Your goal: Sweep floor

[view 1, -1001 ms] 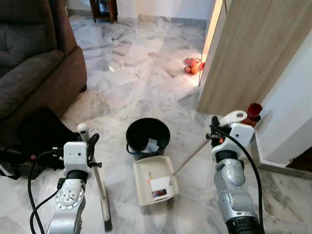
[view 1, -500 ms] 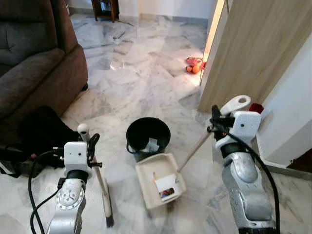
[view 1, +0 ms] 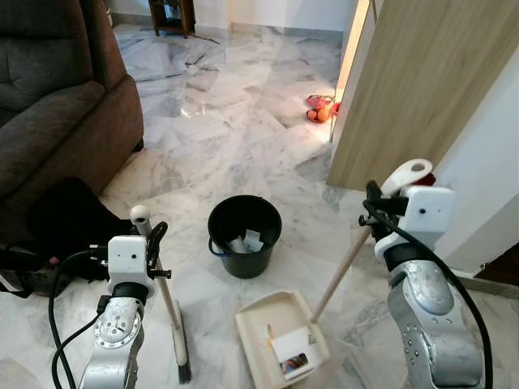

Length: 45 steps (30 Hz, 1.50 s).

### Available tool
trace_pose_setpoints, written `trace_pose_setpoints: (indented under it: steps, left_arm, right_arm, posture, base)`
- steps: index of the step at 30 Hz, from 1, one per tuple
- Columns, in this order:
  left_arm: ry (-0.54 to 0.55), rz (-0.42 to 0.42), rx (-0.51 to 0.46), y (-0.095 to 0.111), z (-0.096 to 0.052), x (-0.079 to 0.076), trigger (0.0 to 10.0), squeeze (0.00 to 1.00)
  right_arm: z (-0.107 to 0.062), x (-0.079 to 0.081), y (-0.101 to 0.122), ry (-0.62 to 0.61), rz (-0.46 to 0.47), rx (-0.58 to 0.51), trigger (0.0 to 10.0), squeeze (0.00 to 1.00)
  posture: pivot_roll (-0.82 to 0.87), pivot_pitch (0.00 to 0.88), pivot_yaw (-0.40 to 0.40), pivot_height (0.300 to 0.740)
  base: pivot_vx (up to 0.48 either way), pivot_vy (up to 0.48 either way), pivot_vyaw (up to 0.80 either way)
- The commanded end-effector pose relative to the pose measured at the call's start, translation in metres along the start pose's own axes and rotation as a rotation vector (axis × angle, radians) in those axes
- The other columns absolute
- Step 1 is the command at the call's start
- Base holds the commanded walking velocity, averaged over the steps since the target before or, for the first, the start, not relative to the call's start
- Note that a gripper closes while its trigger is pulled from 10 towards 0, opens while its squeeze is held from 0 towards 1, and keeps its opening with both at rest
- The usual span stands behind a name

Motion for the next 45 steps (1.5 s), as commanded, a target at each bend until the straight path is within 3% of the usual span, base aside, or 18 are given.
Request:
trace_pose_setpoints:
  steps: [1,2,4,11,16,21,23,26,45]
  left_arm:
    - [-0.003,-0.001,-0.041,0.009,0.004,-0.001,10.0,0.00]
    - [-0.003,-0.001,-0.041,0.009,0.004,-0.001,10.0,0.00]
    - [-0.003,-0.004,-0.041,0.010,0.004,-0.001,10.0,0.00]
    - [0.000,-0.006,-0.040,0.010,0.005,-0.001,10.0,0.00]
    - [0.003,-0.008,-0.039,0.009,0.005,-0.001,10.0,0.00]
    - [0.006,-0.010,-0.041,0.010,0.006,0.000,10.0,0.00]
    - [0.009,-0.011,-0.043,0.011,0.006,-0.001,10.0,0.00]
    - [0.011,-0.014,-0.046,0.011,0.004,-0.003,10.0,0.00]
    - [0.044,-0.007,-0.049,0.011,0.000,0.004,10.0,0.00]
  right_arm:
    - [-0.001,0.018,0.046,0.046,0.038,-0.146,10.0,0.00]
    - [-0.001,0.018,0.046,0.046,0.038,-0.146,10.0,0.00]
    - [0.001,0.029,0.067,0.069,0.061,-0.199,10.0,0.00]
    - [0.004,0.034,0.080,0.085,0.070,-0.222,10.0,0.00]
    - [0.005,0.042,0.103,0.109,0.104,-0.280,10.0,0.00]
    - [0.006,0.046,0.104,0.119,0.142,-0.292,10.0,0.00]
    - [0.009,0.047,0.081,0.116,0.196,-0.244,10.0,0.00]
    - [0.011,0.046,0.071,0.094,0.254,-0.225,10.0,0.00]
    - [0.019,0.044,0.098,0.083,0.262,-0.389,10.0,0.00]
  posture:
    - [0.09,0.101,0.001,0.740]
    - [0.09,0.101,0.001,0.740]
    - [0.09,0.103,0.001,0.740]
    - [0.09,0.107,-0.001,0.740]
    - [0.08,0.106,-0.002,0.740]
    - [0.08,0.104,-0.003,0.740]
    - [0.09,0.099,-0.010,0.740]
    - [0.09,0.100,-0.011,0.740]
    - [0.10,0.094,-0.010,0.740]
  base:
    - [0.000,0.000,0.00]
    - [0.000,0.000,0.00]
    - [0.000,0.000,0.00]
    - [0.000,0.000,0.00]
    - [0.000,0.000,0.00]
    - [0.000,0.000,0.00]
    - [0.000,0.000,0.00]
    - [0.000,0.000,0.00]
    - [0.000,0.000,0.00]
Point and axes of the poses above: a point about 5 cm out from each wrist's last joint towards the gripper, its own z axis pointing out of the wrist towards the gripper, its own y axis along the axis of the wrist's last joint, x = y × z, the point moved 6 cm from there along z, pointing out of the wrist towards the gripper, and after that the axes turned 15 degrees about z, right-handed, at the moved point
